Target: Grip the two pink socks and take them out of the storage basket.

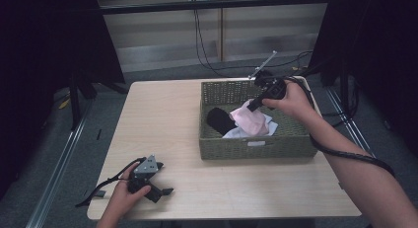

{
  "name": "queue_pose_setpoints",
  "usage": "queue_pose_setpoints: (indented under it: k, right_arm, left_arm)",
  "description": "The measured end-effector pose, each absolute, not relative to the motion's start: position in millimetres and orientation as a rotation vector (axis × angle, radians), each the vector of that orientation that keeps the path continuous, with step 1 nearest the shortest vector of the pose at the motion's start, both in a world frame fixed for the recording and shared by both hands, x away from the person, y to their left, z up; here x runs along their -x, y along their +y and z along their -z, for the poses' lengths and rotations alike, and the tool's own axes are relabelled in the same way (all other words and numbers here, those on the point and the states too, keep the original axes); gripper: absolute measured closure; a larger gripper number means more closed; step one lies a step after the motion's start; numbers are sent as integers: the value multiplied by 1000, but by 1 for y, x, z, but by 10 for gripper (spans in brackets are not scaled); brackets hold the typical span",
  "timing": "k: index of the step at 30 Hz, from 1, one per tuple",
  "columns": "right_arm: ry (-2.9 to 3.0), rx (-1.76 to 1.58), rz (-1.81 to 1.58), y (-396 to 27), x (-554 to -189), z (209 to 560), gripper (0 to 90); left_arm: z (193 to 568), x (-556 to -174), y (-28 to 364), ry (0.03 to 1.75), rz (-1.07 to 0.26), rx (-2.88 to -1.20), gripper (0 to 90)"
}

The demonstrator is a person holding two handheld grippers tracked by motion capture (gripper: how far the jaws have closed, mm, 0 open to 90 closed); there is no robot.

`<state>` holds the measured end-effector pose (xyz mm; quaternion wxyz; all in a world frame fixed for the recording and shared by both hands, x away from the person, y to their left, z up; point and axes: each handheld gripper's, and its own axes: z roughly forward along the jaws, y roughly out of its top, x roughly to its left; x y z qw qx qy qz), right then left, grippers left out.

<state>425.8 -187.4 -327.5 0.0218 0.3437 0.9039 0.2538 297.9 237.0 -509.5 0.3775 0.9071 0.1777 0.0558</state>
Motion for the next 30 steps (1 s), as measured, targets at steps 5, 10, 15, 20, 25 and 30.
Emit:
queue_pose_setpoints:
  k: [5, 10, 15, 20, 25, 30]
  right_arm:
    - [2822, -1025, -803, -190, -417, 317, 866]
    - [2828, -1007, -823, -195, -412, 307, 866]
    - [2832, -995, -809, -201, -409, 297, 866]
    - [2835, -988, -807, -205, -405, 286, 866]
    - [2843, -960, -816, -205, -400, 276, 866]
    - [2869, -903, -821, -201, -388, 270, 866]
  left_arm:
    - [509, -298, 237, 454, -143, -2319, 0]
    - [509, -298, 237, 455, -143, -2318, 0]
    - [509, -298, 237, 454, -143, -2319, 0]
    - [509, -298, 237, 454, -143, -2319, 0]
    - [509, -298, 237, 455, -143, -2319, 0]
    - [509, -298, 237, 454, -143, -2319, 0]
